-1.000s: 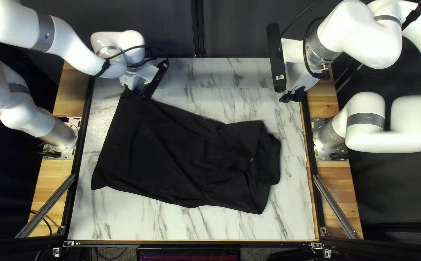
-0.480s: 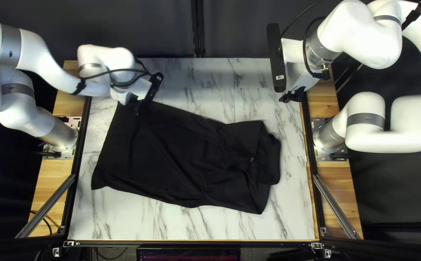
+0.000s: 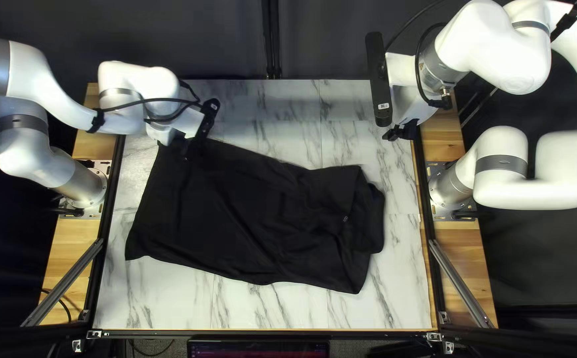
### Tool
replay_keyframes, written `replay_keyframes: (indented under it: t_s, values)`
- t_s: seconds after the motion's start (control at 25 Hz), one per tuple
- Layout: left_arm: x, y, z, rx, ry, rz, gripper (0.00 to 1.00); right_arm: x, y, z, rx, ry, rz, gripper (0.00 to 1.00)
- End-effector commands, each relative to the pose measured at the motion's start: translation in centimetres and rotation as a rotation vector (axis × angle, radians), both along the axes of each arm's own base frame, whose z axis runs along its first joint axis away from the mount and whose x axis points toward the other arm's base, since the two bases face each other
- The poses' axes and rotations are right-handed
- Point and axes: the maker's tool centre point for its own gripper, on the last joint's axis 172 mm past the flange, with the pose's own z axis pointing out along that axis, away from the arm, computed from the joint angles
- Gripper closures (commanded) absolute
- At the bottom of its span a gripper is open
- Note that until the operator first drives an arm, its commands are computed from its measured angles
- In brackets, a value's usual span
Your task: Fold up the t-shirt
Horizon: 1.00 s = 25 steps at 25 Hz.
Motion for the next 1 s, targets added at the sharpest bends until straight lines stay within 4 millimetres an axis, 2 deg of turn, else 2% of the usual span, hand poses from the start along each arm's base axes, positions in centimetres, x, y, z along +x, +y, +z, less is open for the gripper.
replay_keyframes:
  t_s: [0.04,0.32,0.44,0.52,0.64,0.84,1.0]
  values:
    - [0.0,-1.3,1.2,-0.009,-0.01,0.001,1.0,0.0,0.0,0.0,0.0,0.0,0.0,0.0]
    - [0.6,-2.3,3.2,0.0,-0.01,-0.005,1.0,0.0,0.0,0.0,0.0,0.0,0.0,0.0]
    - [0.8,-3.6,3.5,0.004,-0.012,-0.012,1.0,0.0,0.0,0.0,0.0,0.0,0.0,0.0]
    - [0.6,-4.3,2.9,0.007,-0.009,-0.014,1.0,0.0,0.0,0.0,0.0,0.0,0.0,0.0]
    - [0.2,-5.1,0.1,0.057,0.044,-0.02,1.0,0.0,0.0,0.0,0.0,0.0,0.0,0.0]
    - [-0.6,-5.6,-3.1,0.153,0.16,-0.035,1.0,0.0,0.0,0.0,0.0,0.0,0.0,0.0]
    - [-1.8,-5.3,-3.9,0.186,0.212,-0.031,1.0,0.0,0.0,0.0,0.0,0.0,0.0,0.0]
